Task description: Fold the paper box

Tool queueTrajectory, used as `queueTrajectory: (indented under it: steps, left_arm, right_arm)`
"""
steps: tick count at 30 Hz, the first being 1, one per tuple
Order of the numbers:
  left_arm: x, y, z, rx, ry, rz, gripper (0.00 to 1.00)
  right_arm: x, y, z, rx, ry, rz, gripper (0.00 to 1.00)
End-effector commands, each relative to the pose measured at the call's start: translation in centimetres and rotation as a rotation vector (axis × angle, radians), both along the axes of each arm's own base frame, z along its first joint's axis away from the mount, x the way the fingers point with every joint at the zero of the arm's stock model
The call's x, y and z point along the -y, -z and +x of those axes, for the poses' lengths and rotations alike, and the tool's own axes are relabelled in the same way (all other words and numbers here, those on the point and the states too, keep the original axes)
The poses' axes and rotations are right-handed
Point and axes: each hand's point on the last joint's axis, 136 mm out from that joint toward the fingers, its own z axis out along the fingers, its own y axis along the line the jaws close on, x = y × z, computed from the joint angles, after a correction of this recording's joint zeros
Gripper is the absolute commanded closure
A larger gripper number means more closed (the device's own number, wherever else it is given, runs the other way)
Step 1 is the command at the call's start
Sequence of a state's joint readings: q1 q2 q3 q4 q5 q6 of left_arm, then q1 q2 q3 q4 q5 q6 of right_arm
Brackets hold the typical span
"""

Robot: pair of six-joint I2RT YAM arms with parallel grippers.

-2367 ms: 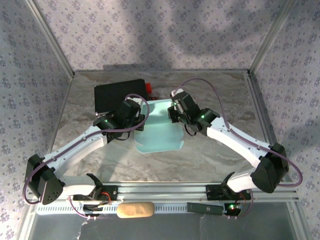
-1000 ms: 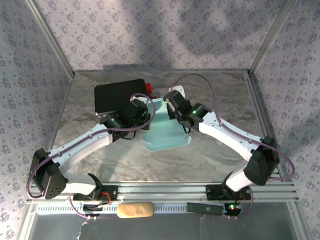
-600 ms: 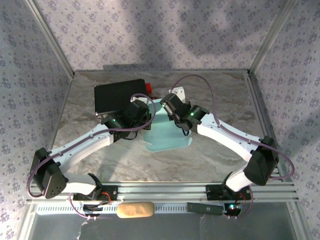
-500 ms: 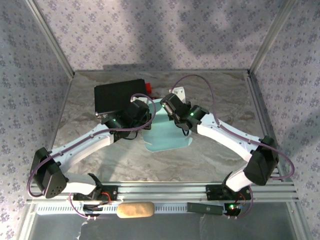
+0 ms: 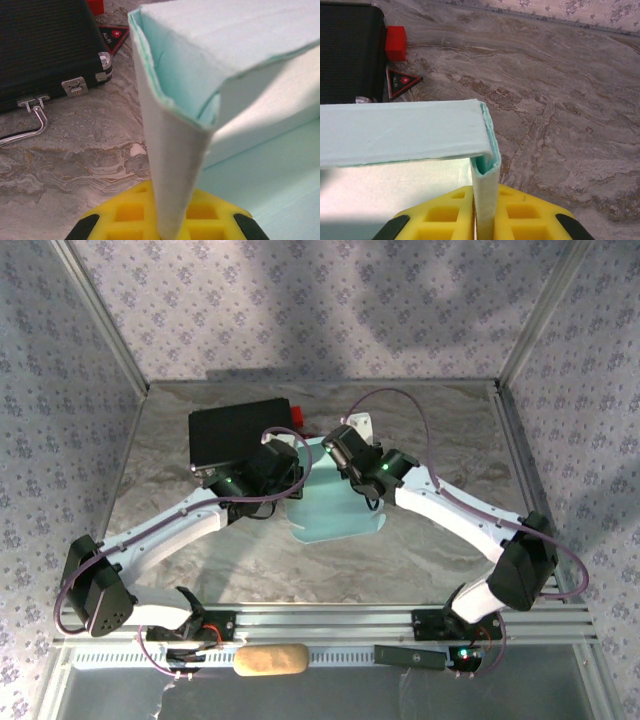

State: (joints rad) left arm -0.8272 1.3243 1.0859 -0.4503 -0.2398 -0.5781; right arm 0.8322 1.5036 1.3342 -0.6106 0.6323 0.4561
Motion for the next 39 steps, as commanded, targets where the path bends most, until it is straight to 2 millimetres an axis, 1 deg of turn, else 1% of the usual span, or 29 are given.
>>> queueTrajectory:
  steps: [1, 3, 4, 6, 8, 12, 18, 19, 21, 22, 24, 25, 26, 27, 29, 31, 34, 37, 39]
  left_arm:
    - [0.8, -0.6, -1.0, -0.011, 0.056, 0.001, 1.00]
    - [0.8, -0.6, -1.0, -0.012, 0.057, 0.000, 1.00]
    - [0.8, -0.5, -1.0, -0.014, 0.056, 0.002, 1.00]
    - [0.9, -0.6, -1.0, -0.013, 0.056, 0.000, 1.00]
    - [0.8, -0.6, -1.0, -0.013, 0.053, 0.002, 1.00]
    - [0.8, -0.5, -0.9, -0.013, 0.048, 0.002, 1.00]
    - [0.7, -0.5, -0.9, -0.014, 0.044, 0.006, 1.00]
    - [0.8, -0.6, -0.9, -0.013, 0.044, 0.004, 1.00]
    - [0.7, -0.7, -0.9, -0.014, 0.041, 0.002, 1.00]
    - [0.7, -0.7, -0.8, -0.014, 0.036, 0.002, 1.00]
    - [0.7, -0.7, -0.8, -0.020, 0.026, -0.003, 1.00]
    - [0.6, -0.7, -0.7, -0.023, 0.017, -0.008, 1.00]
    - [0.4, -0.6, -0.7, -0.029, 0.007, -0.010, 1.00]
    - [0.3, -0.5, -0.6, -0.035, -0.001, -0.011, 1.00]
    - [0.1, -0.2, -0.4, -0.045, -0.015, -0.009, 1.00]
    - [0.1, 0.0, -0.3, -0.049, -0.014, -0.005, 1.00]
    - [0.2, 0.1, -0.2, -0.051, -0.012, 0.000, 1.00]
    - [0.2, 0.2, -0.2, -0.052, -0.013, 0.009, 1.00]
    - [0.2, 0.2, -0.1, -0.052, -0.012, 0.012, 1.00]
  right_arm:
    - [1.6, -0.6, 1.2, 0.037, 0.072, -0.026, 0.83]
    - [1.7, -0.5, 1.3, 0.035, 0.072, -0.027, 0.82]
    - [1.4, -0.9, 1.5, 0.051, 0.071, -0.008, 0.85]
    - [1.5, -1.0, 1.6, 0.056, 0.075, -0.009, 0.94]
    - [1.8, -1.1, 1.6, 0.062, 0.089, -0.019, 0.99]
    - [2.6, -0.8, 1.3, 0.062, 0.130, -0.059, 1.00]
    - [3.3, -0.4, 1.2, 0.056, 0.153, -0.080, 1.00]
    - [3.0, -0.1, 1.2, 0.038, 0.137, -0.063, 1.00]
    - [1.8, 0.8, 1.4, -0.013, 0.052, 0.032, 1.00]
    - [1.3, 1.0, 1.4, -0.028, 0.013, 0.093, 0.98]
    - [0.1, 1.0, 1.0, -0.052, -0.082, 0.202, 0.88]
    - [-0.8, 0.4, 0.7, -0.051, -0.144, 0.269, 0.82]
    - [-1.1, 1.4, -0.1, -0.084, -0.200, 0.305, 0.76]
    - [-1.7, 1.0, -0.4, -0.077, -0.247, 0.343, 0.72]
    - [-2.1, 0.8, -1.3, -0.098, -0.322, 0.411, 0.66]
    - [-1.9, 0.9, -2.0, -0.120, -0.367, 0.454, 0.61]
    - [-0.8, 1.3, -2.6, -0.129, -0.379, 0.508, 0.56]
    - [0.1, 1.4, -3.2, -0.129, -0.399, 0.548, 0.55]
    - [0.5, 1.6, -3.6, -0.131, -0.399, 0.539, 0.55]
